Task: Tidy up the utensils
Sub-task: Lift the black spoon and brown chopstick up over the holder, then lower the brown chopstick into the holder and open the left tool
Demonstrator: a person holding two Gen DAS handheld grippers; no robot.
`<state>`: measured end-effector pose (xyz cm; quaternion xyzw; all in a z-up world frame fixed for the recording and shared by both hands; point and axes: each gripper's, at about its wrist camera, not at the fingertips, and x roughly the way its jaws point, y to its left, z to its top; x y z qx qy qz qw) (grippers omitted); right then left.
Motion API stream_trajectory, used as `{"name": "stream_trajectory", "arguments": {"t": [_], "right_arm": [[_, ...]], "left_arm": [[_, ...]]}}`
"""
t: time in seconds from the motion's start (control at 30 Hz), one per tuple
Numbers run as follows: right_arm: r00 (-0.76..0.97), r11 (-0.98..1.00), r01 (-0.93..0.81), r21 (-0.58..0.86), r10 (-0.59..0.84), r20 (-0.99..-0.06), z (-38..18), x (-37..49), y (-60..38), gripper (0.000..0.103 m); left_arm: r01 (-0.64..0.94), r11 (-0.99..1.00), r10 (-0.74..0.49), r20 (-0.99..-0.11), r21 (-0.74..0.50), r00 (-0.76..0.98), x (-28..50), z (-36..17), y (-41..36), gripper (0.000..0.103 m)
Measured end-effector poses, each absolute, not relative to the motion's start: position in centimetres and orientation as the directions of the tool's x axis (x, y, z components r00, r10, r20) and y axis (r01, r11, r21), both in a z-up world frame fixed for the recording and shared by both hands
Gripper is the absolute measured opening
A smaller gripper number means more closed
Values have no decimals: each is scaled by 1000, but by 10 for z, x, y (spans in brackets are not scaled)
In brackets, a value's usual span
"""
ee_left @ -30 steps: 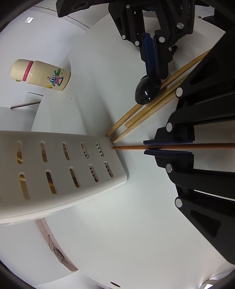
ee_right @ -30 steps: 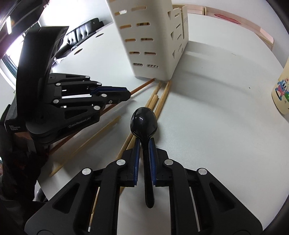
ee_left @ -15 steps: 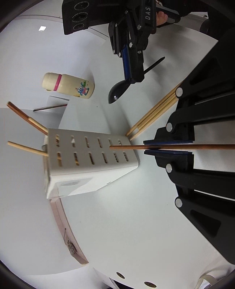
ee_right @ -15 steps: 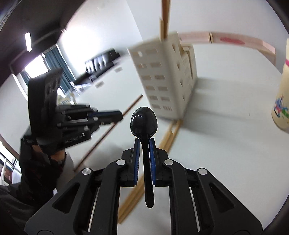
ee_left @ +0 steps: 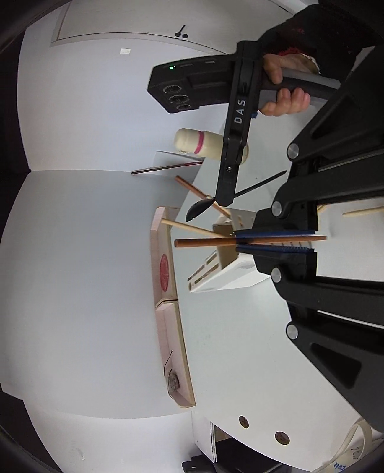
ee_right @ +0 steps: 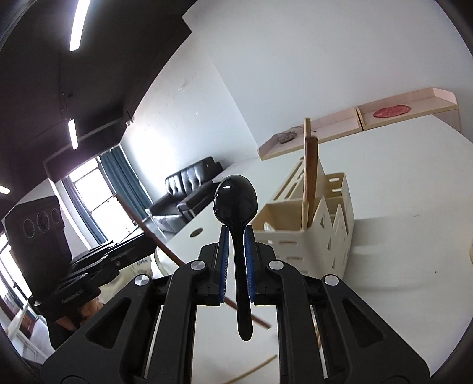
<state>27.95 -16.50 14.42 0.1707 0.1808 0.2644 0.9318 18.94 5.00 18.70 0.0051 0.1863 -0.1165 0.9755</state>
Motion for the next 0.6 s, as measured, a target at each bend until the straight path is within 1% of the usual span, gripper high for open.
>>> {"name": "stream_trajectory", "arguments": {"t": [0.2,0.4,0.47,0.53,0.6], "right_arm": [[816,783,-421,457,547,-186,152,306,-169,10],[819,751,-428,503,558,-136,155,329,-179,10],[819,742,-430,514,560,-123,156,336,-182,10],[812,733,-453,508,574,-105,158,340,-183,10],[819,750,-452,483,563,-108,159,338,-182,10]], "left_arm": [[201,978,-208,-289,-55,934,200,216,58,4],[204,977,-213,-239,-59,947,195,240,60,3],[204,977,-211,-222,-54,952,194,246,58,0],[203,977,-211,-205,-61,956,194,251,57,0],[211,975,-221,-194,-71,956,194,255,56,0]]}}
